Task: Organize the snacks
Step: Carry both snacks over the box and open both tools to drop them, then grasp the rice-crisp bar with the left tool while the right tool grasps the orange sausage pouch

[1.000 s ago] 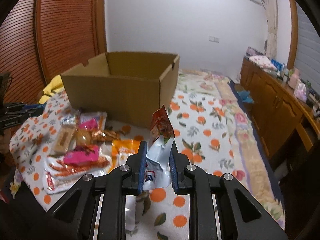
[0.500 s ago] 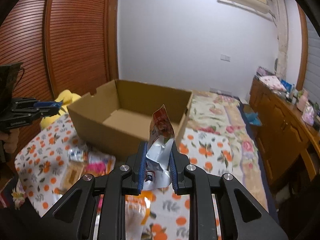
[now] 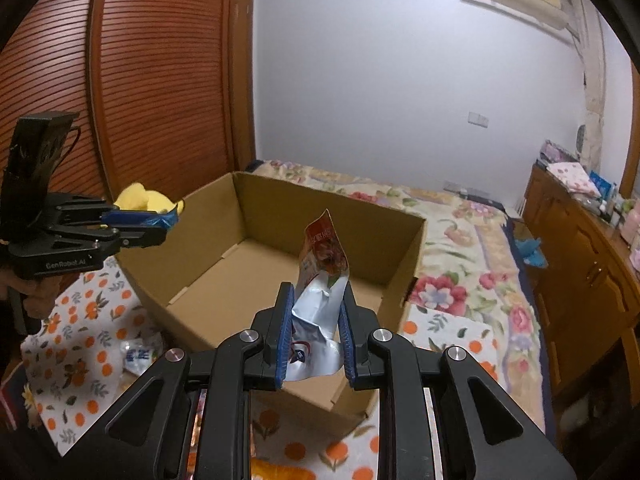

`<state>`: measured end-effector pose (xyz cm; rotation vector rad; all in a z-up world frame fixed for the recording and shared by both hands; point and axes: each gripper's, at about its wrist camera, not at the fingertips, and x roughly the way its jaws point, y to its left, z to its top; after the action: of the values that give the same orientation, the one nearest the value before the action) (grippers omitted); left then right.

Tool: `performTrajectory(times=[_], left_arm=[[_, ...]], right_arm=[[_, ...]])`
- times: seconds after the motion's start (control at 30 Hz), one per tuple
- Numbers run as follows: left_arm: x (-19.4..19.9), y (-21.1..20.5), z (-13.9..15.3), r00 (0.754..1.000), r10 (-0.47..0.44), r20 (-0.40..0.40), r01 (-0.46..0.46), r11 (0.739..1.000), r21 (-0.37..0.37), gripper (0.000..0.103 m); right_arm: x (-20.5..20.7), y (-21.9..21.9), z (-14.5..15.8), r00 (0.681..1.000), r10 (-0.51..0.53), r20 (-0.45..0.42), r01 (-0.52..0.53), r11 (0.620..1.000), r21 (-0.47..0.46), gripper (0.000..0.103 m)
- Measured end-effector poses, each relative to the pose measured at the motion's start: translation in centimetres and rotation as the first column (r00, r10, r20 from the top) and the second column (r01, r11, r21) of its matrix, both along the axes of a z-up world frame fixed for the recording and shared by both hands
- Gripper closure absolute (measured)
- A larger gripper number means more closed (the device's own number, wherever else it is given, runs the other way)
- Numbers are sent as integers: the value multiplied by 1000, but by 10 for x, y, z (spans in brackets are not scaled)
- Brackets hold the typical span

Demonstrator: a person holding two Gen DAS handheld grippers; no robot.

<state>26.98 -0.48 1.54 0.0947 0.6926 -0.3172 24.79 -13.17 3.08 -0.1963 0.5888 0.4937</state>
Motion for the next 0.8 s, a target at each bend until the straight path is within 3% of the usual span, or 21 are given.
performTrajectory(times=[0.27, 0.57, 0.8], left_arm=[[10, 2, -12, 1000, -9, -19, 9, 1000, 6, 81], [6, 5, -10, 1000, -6, -7, 6, 1000, 5, 71], [-27, 7, 4, 999, -24, 28, 25, 1000, -14, 60]], right_arm=[[21, 14, -27, 998, -6, -60, 4, 999, -37, 84], [24, 25, -39, 996, -18, -83, 12, 997, -72, 82], [1, 24, -20, 997, -62, -37, 60, 997, -57, 64]])
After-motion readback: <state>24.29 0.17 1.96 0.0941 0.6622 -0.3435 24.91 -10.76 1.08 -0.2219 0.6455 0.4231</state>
